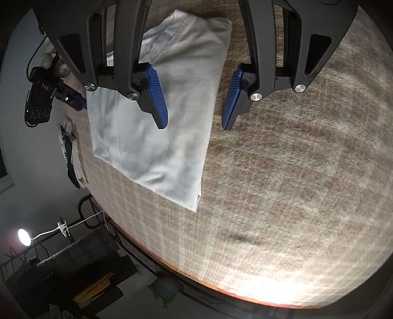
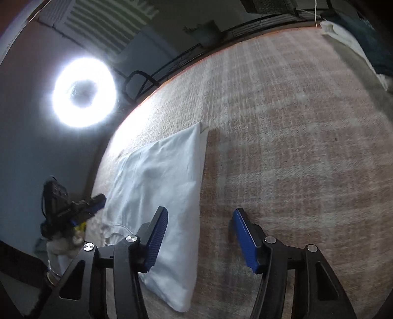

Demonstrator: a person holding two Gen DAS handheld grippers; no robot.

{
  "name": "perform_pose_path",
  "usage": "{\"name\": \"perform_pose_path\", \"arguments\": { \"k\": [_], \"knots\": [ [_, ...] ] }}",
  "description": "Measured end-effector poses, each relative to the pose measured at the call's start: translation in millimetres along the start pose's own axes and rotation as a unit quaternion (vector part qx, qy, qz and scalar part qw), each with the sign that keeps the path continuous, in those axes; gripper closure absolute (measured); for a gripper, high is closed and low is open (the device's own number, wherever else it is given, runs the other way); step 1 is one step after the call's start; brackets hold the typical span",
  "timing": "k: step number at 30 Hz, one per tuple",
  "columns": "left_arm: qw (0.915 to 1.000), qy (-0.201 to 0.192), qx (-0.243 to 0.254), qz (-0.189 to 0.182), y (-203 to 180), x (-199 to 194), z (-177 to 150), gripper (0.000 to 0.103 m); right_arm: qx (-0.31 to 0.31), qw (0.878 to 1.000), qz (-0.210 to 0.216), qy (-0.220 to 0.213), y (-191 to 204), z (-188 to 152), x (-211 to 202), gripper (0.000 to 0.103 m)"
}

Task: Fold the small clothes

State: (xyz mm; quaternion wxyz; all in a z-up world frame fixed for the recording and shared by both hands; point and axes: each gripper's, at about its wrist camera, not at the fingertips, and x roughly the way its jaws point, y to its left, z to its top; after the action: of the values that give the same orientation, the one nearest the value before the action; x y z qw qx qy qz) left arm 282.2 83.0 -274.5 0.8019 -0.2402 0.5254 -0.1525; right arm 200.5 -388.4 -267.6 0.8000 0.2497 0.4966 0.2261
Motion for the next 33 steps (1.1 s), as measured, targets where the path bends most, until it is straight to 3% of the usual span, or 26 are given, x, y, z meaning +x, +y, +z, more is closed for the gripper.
{"name": "perform_pose_path", "arguments": {
  "k": [2, 5, 12, 14, 17, 19, 20, 22, 27, 33],
  "knots": [
    [1.0000, 0.002, 0.002, -0.001, 0.2, 2.4, -0.1, 0.056, 0.006, 1.000, 0.011, 0.001, -0.5, 1.6, 2.9, 0.046],
    [0.9999, 0.002, -0.008, -0.010, 5.0, 2.0, 0.4, 0.056, 0.016, 0.999, 0.032, 0.010, 1.0, 2.5, 11.9, 0.056],
    [0.9987, 0.015, -0.022, -0.043, 5.5, 7.5, 5.6, 0.056, 0.030, 0.998, 0.059, 0.013, 6.1, 4.4, 26.3, 0.058],
    [0.9988, 0.017, -0.017, -0.042, -1.5, 11.4, 4.9, 0.062, 0.035, 0.997, 0.065, 0.019, 10.7, 6.1, 33.9, 0.061],
    [0.9997, 0.013, -0.004, -0.018, -10.9, 14.3, 3.4, 0.085, 0.028, 0.998, 0.050, 0.018, 22.4, 9.6, 40.4, 0.066],
    [0.9999, 0.009, 0.002, -0.010, -15.1, 14.8, 2.3, 0.089, 0.028, 0.999, 0.039, 0.021, 26.2, 12.6, 42.6, 0.084],
    [0.9999, 0.005, 0.009, -0.005, -19.2, 14.1, 1.2, 0.093, 0.030, 0.998, 0.039, 0.023, 27.8, 14.8, 43.8, 0.086],
    [0.9997, -0.004, 0.024, 0.005, -27.0, 11.3, -0.4, 0.094, 0.023, 0.999, 0.029, 0.025, 34.2, 16.1, 46.7, 0.092],
    [0.9971, -0.030, 0.065, 0.025, -51.6, -2.1, -5.1, 0.096, -0.018, 1.000, -0.013, 0.014, 65.7, 20.6, 46.6, 0.094],
    [0.9941, -0.050, 0.095, 0.018, -77.7, -19.3, -12.0, 0.096, -0.063, 0.997, -0.033, -0.013, 97.8, 27.6, 31.0, 0.095]
  ]
}}
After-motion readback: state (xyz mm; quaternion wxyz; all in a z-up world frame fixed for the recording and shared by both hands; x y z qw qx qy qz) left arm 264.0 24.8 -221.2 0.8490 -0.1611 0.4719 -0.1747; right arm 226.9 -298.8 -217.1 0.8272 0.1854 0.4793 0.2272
